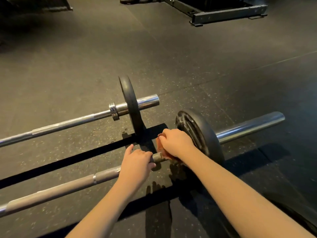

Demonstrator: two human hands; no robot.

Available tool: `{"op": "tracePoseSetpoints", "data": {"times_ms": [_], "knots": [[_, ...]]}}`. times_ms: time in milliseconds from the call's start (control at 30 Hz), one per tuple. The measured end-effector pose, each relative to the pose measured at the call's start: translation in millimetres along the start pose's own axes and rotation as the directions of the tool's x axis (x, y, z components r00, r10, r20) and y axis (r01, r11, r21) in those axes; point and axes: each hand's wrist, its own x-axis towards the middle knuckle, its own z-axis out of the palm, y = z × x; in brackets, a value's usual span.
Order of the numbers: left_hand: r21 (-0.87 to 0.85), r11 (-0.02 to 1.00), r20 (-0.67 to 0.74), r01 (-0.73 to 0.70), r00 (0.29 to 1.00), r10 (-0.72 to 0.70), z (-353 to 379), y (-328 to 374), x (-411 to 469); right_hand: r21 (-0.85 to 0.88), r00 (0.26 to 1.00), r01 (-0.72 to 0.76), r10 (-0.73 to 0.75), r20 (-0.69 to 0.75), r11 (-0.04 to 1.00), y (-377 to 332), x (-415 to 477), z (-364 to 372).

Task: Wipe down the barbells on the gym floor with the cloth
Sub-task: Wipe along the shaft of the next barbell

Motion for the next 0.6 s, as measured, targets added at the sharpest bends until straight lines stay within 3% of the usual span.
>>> {"op": "tracePoseSetpoints", "data": {"times_ms": [67,167,333,533,600], "knots": [[0.005,1.0,-0.005,-0.01,1.0,0.01,0,-2,-1,-0.002,1.0,-0.008,0.008,0.01,1.0,1,7,2],[-0.011,1.0,-0.035,-0.018,0.999,0.017,0,-4,-3,0.099,0.967,0.088,-0.061,-0.246,0.991,10,-32,31],[-0.03,0.999,-0.088,-0.012,0.996,0.009,6,-2,-5,-0.025,0.888,0.118,-0.117,-0.446,0.993,25,-71,60],[-0.033,0.999,-0.084,-0.004,0.996,0.001,7,-3,-2,-0.055,0.998,0.007,-0.011,-0.069,0.998,6,0,14],[-0.039,0.999,-0.08,0.0,0.997,-0.004,6,-3,-4,-0.063,0.986,0.037,-0.047,-0.161,0.997,6,-16,22]]}}
